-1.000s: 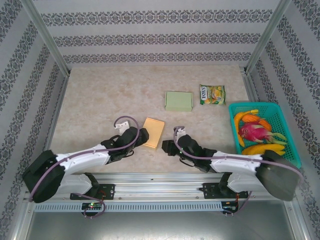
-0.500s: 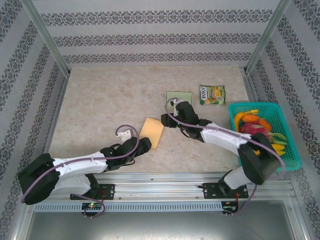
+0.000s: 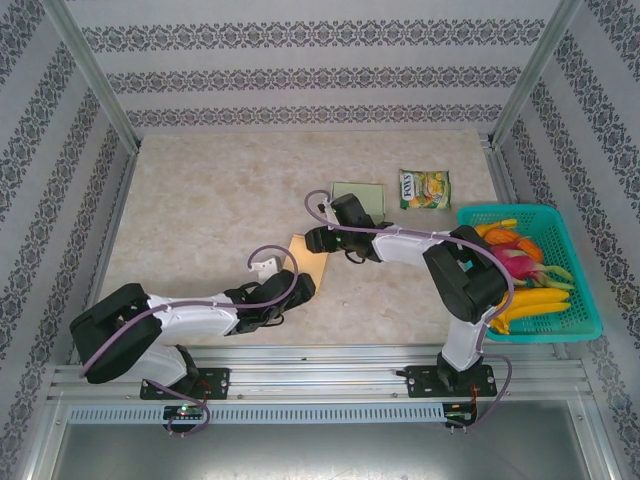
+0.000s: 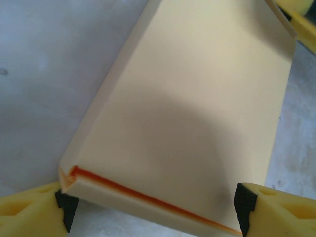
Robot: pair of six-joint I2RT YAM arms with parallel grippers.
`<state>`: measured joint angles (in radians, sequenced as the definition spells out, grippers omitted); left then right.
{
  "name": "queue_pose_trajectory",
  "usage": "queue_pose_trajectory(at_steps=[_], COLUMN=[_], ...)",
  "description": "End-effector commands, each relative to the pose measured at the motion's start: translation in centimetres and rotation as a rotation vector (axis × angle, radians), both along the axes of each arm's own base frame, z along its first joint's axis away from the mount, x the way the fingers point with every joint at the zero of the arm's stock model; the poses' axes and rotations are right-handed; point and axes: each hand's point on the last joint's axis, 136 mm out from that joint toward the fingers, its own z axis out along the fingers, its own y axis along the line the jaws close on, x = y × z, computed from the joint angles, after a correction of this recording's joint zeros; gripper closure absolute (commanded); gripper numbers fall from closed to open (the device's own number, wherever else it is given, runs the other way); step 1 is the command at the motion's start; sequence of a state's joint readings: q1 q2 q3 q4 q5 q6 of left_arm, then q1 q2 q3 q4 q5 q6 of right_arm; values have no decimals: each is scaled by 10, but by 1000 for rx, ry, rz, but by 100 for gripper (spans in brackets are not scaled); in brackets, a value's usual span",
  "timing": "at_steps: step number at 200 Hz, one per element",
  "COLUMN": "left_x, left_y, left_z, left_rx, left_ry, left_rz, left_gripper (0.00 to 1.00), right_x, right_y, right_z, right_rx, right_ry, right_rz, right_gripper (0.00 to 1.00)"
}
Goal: Fold the paper box
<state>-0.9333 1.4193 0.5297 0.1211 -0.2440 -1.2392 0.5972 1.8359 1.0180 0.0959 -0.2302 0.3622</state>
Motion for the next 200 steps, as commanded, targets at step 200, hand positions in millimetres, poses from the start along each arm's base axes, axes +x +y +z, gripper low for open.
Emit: queue_pose_trajectory(at_steps=[200], left_x=[80], left_y=[11], left_z=[19], left_rx=[98], left_ry=[-28], left_rz=[1], left_gripper=[32], right_x=[-63], right_y=[-26], right_z=[-2], right_rx=[176], right_ry=[19], right_rz=[-76], right_gripper=[55])
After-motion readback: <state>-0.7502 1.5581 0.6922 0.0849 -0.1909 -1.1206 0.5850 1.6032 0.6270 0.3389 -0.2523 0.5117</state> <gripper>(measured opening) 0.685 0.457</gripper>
